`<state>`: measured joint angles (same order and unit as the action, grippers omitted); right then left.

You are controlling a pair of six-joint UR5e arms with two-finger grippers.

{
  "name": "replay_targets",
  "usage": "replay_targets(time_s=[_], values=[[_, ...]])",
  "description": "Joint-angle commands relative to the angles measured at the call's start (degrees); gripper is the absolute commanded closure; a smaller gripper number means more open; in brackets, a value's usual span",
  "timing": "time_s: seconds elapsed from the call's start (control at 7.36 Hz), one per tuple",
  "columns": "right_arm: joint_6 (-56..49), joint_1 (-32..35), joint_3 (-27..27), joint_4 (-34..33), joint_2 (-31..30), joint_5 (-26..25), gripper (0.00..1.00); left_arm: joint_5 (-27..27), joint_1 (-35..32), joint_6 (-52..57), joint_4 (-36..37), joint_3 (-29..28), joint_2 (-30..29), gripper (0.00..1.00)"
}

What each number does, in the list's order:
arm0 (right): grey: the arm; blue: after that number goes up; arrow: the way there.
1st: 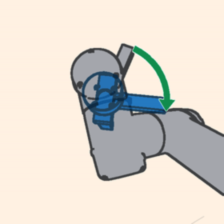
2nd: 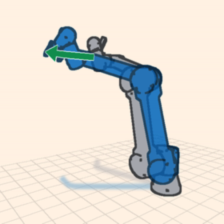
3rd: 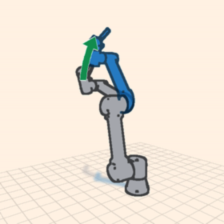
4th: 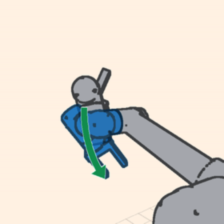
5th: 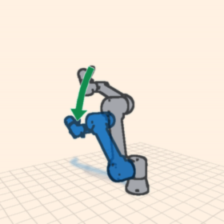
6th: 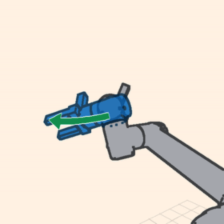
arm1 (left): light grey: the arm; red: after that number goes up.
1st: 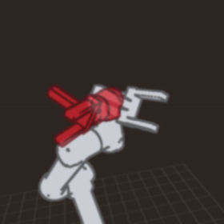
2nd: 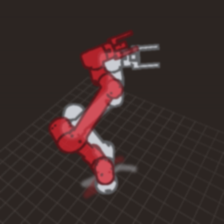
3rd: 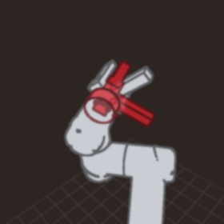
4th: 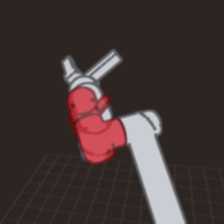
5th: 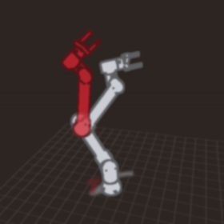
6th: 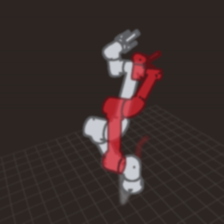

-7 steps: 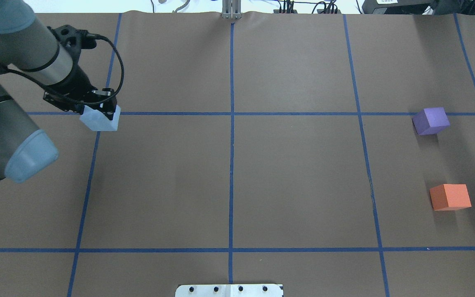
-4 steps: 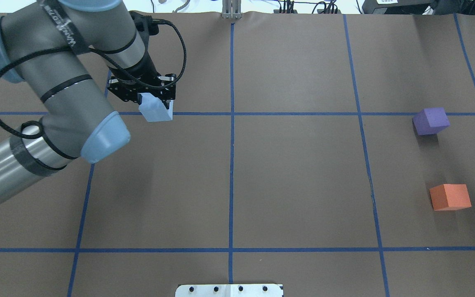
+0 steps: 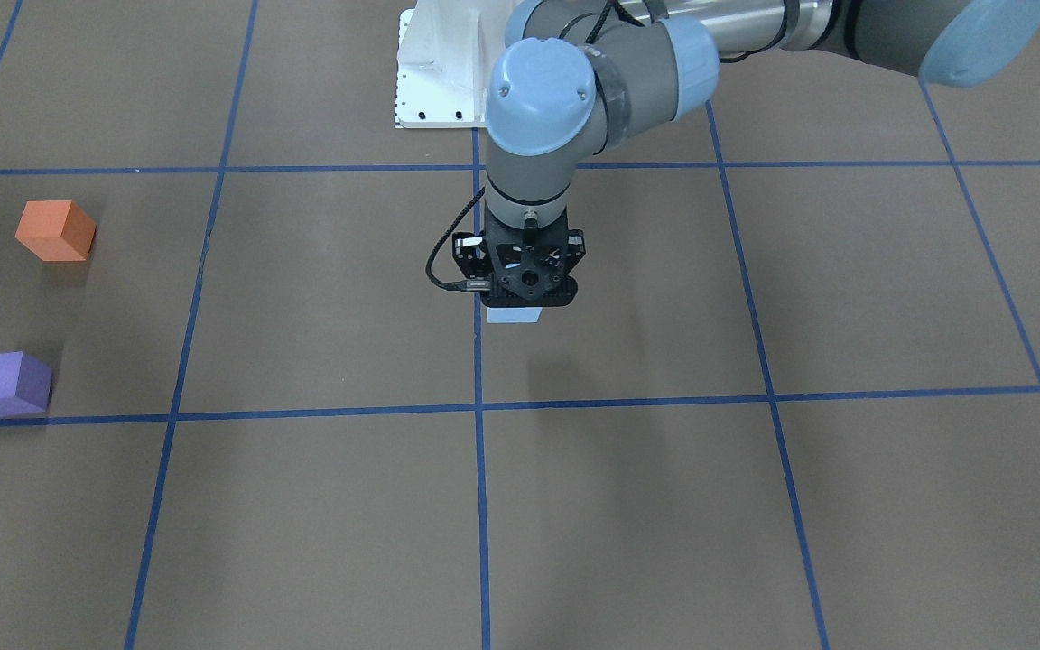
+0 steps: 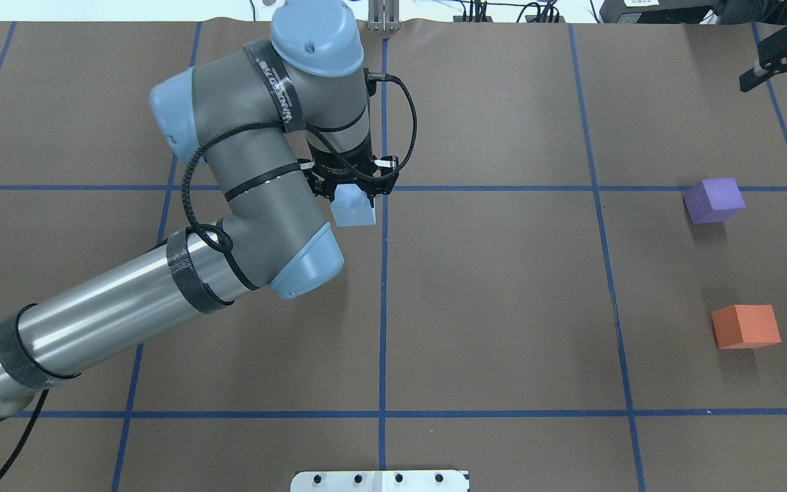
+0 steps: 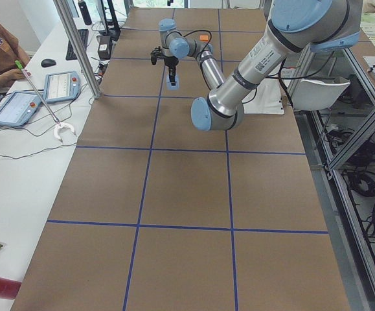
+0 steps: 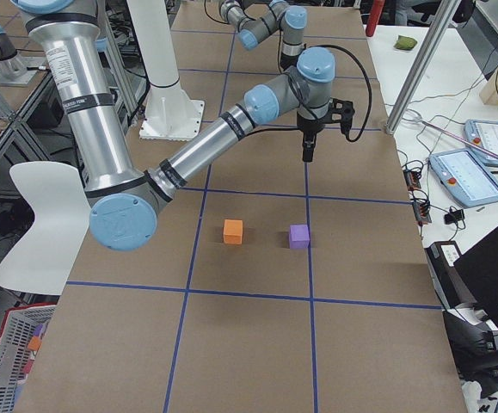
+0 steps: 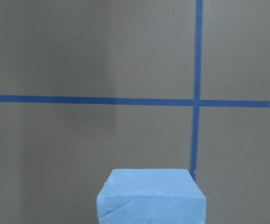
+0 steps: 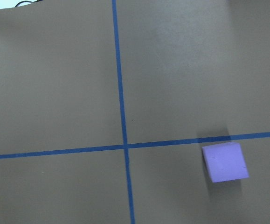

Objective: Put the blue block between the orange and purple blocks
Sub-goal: 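Carry the light blue cube with the left gripper toward the table center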

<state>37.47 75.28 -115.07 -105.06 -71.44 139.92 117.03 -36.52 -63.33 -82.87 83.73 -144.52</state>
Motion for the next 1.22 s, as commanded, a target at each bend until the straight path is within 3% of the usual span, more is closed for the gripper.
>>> replay_targets(time_s=[0.0,0.14,0.27,0.41,0.54,0.68,0.95,1.09], values=[[6.3,-3.8,-0.9,-6.0,7.4,-0.6,0.0,-2.1,3.7,-0.9,-8.9,-7.5,-0.4,1.0],[8.4,-4.8,-0.9,-6.1,9.2,-0.9,0.0,-2.1,4.1,-0.9,-10.8,-9.4,-0.6,1.0],[10.0,-5.5,-1.6,-6.0,9.8,-0.9,0.0,-2.1,4.7,-0.9,-11.0,-11.1,-0.8,0.79],[11.2,-5.9,-1.7,-6.0,10.4,-0.9,0.0,-2.1,5.1,-1.0,-10.9,-11.5,-1.0,0.66],[11.5,-6.4,-2.7,-6.1,10.5,-0.8,0.0,-2.1,5.1,-1.1,-10.9,-11.6,-0.9,0.11],[12.8,-6.6,-4.0,-6.2,10.5,-0.8,0.0,-2.1,5.1,-4.4,-11.1,-11.3,-1.0,0.0],[15.5,-7.9,-5.2,-6.2,11.9,-0.8,0.0,-0.9,3.8,-5.1,-13.5,-10.2,-1.0,0.0],[15.6,-8.7,-5.5,-6.3,12.8,-0.8,0.0,3.6,0.8,-5.1,-12.8,-6.4,-0.7,0.0]])
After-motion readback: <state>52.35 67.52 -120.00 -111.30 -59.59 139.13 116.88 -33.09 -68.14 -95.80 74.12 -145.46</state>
